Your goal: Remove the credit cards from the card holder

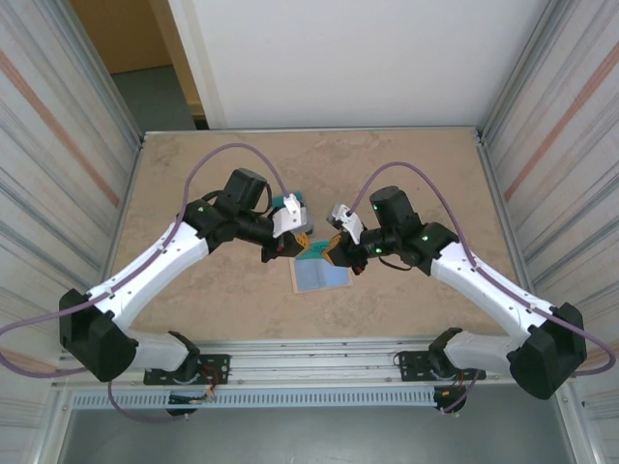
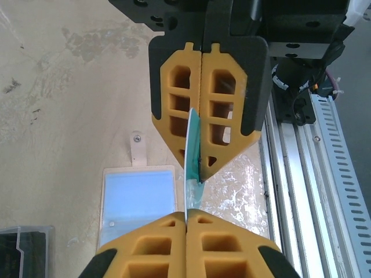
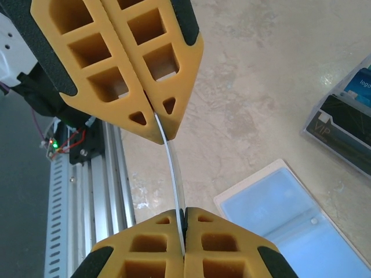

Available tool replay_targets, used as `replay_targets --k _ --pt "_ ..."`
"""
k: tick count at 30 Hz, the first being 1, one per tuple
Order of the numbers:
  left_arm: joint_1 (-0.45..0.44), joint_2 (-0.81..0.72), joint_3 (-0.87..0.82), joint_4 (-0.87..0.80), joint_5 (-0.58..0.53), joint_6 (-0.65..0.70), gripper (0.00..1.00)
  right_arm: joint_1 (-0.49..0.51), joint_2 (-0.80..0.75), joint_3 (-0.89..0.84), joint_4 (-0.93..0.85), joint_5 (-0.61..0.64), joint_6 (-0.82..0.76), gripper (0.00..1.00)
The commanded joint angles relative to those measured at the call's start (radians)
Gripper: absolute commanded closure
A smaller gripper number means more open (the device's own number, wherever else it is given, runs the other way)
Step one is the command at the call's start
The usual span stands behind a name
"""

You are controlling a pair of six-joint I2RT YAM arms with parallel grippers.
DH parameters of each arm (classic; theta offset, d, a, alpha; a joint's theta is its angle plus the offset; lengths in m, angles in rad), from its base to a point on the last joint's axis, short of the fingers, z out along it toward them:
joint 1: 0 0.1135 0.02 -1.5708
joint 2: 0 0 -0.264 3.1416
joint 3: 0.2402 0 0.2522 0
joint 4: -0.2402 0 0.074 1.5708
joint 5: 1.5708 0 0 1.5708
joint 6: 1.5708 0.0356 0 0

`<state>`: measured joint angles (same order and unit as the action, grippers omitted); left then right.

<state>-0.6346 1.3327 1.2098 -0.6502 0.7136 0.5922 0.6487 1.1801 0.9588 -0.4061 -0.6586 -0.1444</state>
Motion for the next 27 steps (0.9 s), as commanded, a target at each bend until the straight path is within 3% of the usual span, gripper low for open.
replay_targets --k 1,4,6,15,20,21,27 --pt "-0.001 0.006 0.021 0.013 -0.002 0.036 1.00 0.005 0.009 0.034 0.023 0.001 0.000 0.86" --pt "0.025 -0.017 -0.019 0.073 -0.074 0.040 1.00 -0.008 -0.004 0.012 0.057 0.027 0.031 0.44" --pt "0.067 -0.035 -0.054 0.136 -0.109 0.042 1.00 -0.024 -0.019 -0.007 0.083 0.043 0.057 0.35" --pt "0.261 0.087 -0.020 0.274 -0.138 0.158 1.00 -0.070 -0.096 -0.099 0.206 0.240 0.224 0.10" --pt "0.314 0.218 0.073 0.279 -0.126 0.196 1.00 -0.070 -0.105 -0.133 0.238 0.374 0.314 0.05" --pt "0.318 0.239 0.088 0.281 -0.123 0.209 1.00 -0.072 -0.103 -0.141 0.244 0.394 0.332 0.00" --pt "0.332 0.339 0.141 0.296 -0.116 0.266 1.00 -0.069 -0.071 -0.132 0.221 0.486 0.411 0.01"
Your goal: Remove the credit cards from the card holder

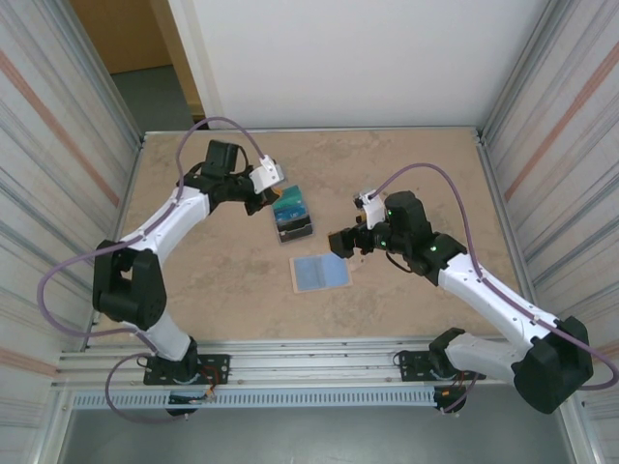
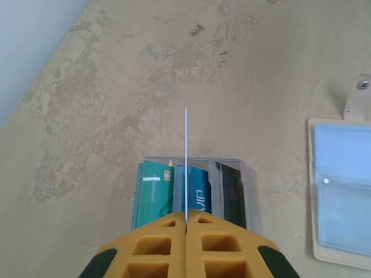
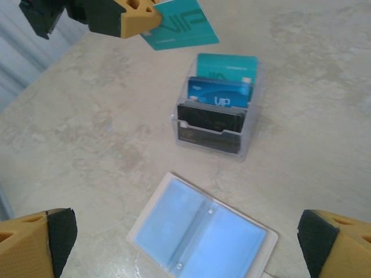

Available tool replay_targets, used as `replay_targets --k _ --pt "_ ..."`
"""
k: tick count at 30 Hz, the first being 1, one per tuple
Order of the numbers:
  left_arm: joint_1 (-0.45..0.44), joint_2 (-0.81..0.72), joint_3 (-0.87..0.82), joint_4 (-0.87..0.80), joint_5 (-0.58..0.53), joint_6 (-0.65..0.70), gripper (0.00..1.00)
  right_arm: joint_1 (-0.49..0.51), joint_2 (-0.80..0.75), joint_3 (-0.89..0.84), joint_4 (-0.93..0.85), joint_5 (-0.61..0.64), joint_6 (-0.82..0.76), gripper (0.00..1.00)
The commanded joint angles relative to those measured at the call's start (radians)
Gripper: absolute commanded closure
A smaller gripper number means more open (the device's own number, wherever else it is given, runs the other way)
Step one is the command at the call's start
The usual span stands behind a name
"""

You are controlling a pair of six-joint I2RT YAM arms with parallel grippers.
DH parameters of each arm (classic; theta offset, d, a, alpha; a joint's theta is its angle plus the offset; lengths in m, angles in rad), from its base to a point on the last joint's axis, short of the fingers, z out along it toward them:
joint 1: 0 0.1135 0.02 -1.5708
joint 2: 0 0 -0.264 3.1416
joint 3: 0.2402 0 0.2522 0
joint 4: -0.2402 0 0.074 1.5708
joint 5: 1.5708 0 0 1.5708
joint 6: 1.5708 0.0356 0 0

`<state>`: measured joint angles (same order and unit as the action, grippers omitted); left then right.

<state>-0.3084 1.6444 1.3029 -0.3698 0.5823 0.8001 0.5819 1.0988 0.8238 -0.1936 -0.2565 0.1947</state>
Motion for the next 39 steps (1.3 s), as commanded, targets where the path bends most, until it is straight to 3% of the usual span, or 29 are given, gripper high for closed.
replay_targets --k 1,7,19,39 --pt "0.006 0.039 0.056 0.012 0.010 0.065 1.00 -0.005 0.018 0.007 0.004 0.095 0.080 0.01" --pt "0.006 0.085 0.075 0.020 -0.019 0.081 1.00 0.006 0.093 0.047 -0.064 0.217 0.135 0.01" --pt "0.007 0.163 0.118 -0.001 -0.043 0.106 1.00 0.039 0.157 0.064 -0.084 0.325 0.183 0.01" --pt "0.008 0.304 0.180 -0.045 -0.059 0.139 1.00 0.032 0.191 0.076 -0.090 0.357 0.213 0.01"
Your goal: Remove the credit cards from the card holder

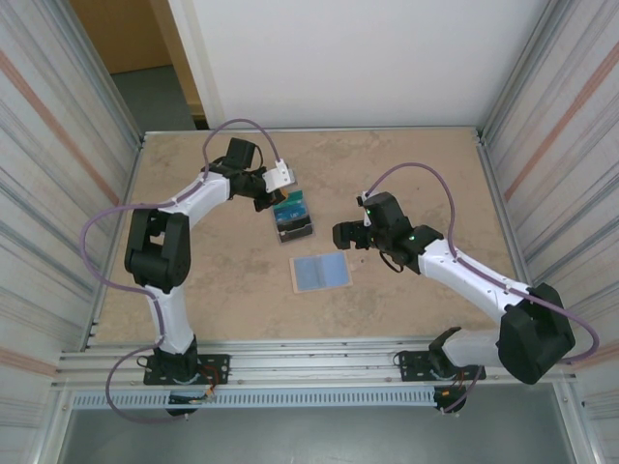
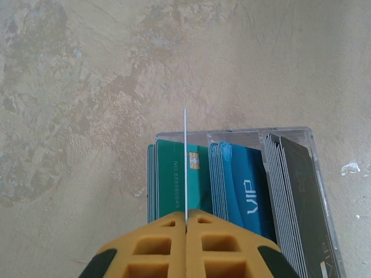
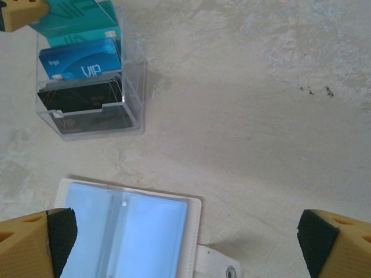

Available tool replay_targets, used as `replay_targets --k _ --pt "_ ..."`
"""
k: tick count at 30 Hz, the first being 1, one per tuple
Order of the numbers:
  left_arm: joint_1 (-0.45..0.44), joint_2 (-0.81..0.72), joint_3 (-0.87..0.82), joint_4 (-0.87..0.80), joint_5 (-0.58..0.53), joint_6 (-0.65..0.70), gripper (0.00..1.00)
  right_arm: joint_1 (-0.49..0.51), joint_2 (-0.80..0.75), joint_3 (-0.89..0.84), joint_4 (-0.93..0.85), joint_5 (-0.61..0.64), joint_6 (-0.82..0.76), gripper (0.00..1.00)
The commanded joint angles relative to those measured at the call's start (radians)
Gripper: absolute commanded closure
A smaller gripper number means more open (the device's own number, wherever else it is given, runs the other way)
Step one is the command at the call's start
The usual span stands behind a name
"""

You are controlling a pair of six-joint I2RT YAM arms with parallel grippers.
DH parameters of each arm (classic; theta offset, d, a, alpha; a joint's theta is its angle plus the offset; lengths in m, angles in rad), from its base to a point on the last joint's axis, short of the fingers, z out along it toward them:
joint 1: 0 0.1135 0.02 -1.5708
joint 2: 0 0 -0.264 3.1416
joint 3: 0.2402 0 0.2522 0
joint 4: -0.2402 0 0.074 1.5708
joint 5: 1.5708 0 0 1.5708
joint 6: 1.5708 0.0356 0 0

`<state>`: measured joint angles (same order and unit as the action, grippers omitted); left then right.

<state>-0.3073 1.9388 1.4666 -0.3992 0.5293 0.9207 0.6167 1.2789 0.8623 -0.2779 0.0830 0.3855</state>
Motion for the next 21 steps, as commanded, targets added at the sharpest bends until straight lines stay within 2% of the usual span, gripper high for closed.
replay_targets --k 1,13,18,21 --pt "0.008 0.011 0.015 -0.016 -0.007 0.017 1.00 -0.003 0.012 0.038 -0.004 0.014 0.021 0.01" --pt "0.008 0.025 0.009 0.010 -0.022 0.003 0.98 -0.002 0.008 0.033 -0.006 0.009 0.023 0.01" --pt "0.008 0.025 0.017 -0.002 -0.036 0.010 0.83 -0.002 0.004 0.033 -0.003 0.004 0.024 0.01" --pt "0.007 0.015 0.019 -0.002 -0.039 0.010 0.81 -0.002 0.007 0.035 0.000 -0.005 0.021 0.01"
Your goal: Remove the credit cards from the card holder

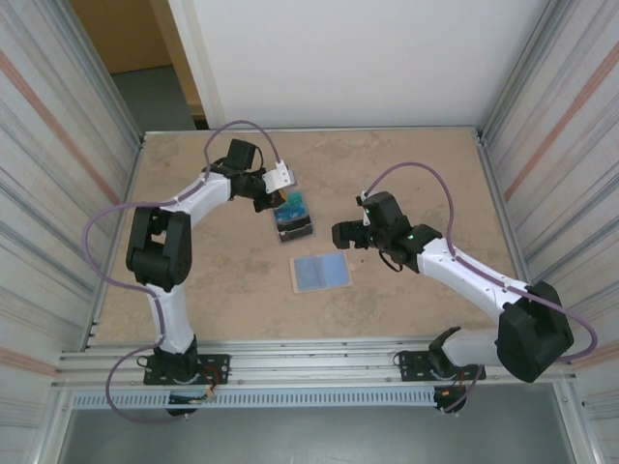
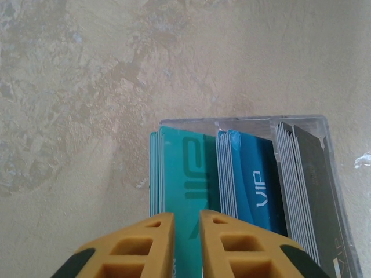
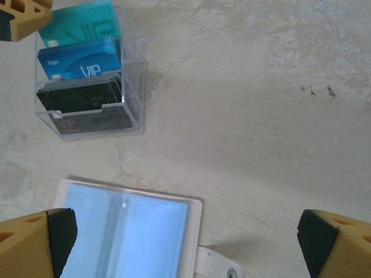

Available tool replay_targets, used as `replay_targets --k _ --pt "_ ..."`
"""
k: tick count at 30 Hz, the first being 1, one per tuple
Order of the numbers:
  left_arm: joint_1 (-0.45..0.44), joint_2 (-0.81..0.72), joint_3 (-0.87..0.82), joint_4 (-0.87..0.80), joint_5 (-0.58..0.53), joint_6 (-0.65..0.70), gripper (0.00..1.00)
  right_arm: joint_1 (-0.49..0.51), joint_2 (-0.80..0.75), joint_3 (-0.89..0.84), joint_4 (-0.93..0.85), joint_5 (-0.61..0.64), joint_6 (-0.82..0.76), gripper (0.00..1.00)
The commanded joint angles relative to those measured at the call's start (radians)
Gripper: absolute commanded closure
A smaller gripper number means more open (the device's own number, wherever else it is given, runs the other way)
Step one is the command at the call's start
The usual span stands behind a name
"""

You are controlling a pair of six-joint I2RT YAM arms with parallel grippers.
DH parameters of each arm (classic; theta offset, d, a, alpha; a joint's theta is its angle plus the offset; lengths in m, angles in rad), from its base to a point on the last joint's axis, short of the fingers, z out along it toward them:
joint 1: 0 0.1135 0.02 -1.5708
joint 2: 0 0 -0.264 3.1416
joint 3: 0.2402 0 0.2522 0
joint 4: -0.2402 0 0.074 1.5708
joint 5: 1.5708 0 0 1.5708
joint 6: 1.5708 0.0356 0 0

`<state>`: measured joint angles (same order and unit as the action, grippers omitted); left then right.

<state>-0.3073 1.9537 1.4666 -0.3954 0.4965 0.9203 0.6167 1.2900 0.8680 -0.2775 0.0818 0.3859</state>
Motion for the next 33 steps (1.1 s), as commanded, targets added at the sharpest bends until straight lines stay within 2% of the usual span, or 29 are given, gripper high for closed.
replay_targets --k 1,8,11,13,16,21,25,33 --pt "0.007 -0.005 0.019 -0.005 -0.003 0.009 0.81 -0.002 -0.003 0.031 -0.001 -0.004 0.021 0.01" --pt "0.004 -0.070 0.008 0.015 0.026 -0.046 0.77 0.021 -0.003 0.037 -0.021 0.029 0.022 0.00" --pt "-0.002 -0.133 -0.039 0.065 0.020 -0.092 0.66 0.038 0.007 0.054 -0.058 0.066 0.026 0.05" --pt "-0.004 -0.185 -0.086 0.116 0.007 -0.135 0.62 0.050 0.014 0.064 -0.082 0.081 0.028 0.13" --pt "-0.005 -0.278 -0.177 0.221 -0.027 -0.228 0.40 0.078 0.028 0.077 -0.112 0.110 0.041 0.22" --pt "-0.006 -0.429 -0.343 0.375 -0.159 -0.423 0.04 0.122 0.061 0.096 -0.161 0.154 0.076 0.29" --pt "-0.008 -0.542 -0.471 0.452 -0.275 -0.566 0.01 0.158 0.096 0.104 -0.182 0.165 0.105 0.31" --pt "0.001 -0.751 -0.686 0.438 -0.587 -0.876 0.01 0.257 0.211 0.152 -0.206 0.164 0.148 0.47"
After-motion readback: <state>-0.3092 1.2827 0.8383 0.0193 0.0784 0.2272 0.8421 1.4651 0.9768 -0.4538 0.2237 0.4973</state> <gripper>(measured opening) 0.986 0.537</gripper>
